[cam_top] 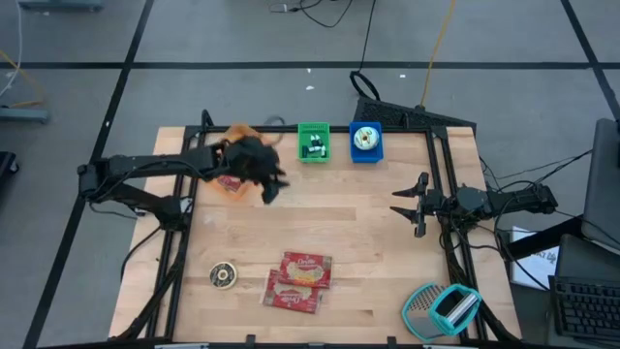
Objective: Pick & Place Food Item
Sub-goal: Put the red popcorn bag into the orange bin
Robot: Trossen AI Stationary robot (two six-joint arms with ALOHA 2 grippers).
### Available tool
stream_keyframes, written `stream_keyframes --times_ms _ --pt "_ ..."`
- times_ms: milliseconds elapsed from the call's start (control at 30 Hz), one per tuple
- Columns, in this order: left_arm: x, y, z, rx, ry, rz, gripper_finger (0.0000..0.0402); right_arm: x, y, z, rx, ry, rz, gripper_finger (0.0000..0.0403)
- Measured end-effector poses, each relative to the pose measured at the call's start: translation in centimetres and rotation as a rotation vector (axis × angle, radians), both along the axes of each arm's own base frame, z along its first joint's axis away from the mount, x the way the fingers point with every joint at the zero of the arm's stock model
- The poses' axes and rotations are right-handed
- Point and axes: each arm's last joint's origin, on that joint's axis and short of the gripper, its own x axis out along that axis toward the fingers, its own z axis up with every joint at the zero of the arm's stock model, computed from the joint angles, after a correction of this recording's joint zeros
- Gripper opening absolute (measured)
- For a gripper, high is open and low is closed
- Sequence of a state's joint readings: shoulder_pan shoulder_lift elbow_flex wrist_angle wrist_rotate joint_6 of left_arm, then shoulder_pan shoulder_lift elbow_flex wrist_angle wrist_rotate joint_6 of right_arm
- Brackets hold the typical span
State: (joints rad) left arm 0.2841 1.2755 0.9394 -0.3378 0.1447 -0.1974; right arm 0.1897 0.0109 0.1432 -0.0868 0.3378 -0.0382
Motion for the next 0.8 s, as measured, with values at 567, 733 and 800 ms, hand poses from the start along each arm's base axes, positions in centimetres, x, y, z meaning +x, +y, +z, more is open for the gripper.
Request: stream_keyframes --times_ms 567,733,800 --pt "2.8 -13.0 -3.3 -0.16 0.112 -0.2 0.0186 0.0 0.0 0.0 0.0 0.0 0.0 0.0187" --pt "3.5 -16.3 -5.0 -0.262 0.117 -0.138 0.0186 0.0 0.0 0.0 0.0 0.0 0.0 0.0187" --pt "3.8 -17.4 -5.9 -0.337 0.147 -0.088 0.0186 0.0 0.0 0.0 0.0 0.0 0.0 0.0187"
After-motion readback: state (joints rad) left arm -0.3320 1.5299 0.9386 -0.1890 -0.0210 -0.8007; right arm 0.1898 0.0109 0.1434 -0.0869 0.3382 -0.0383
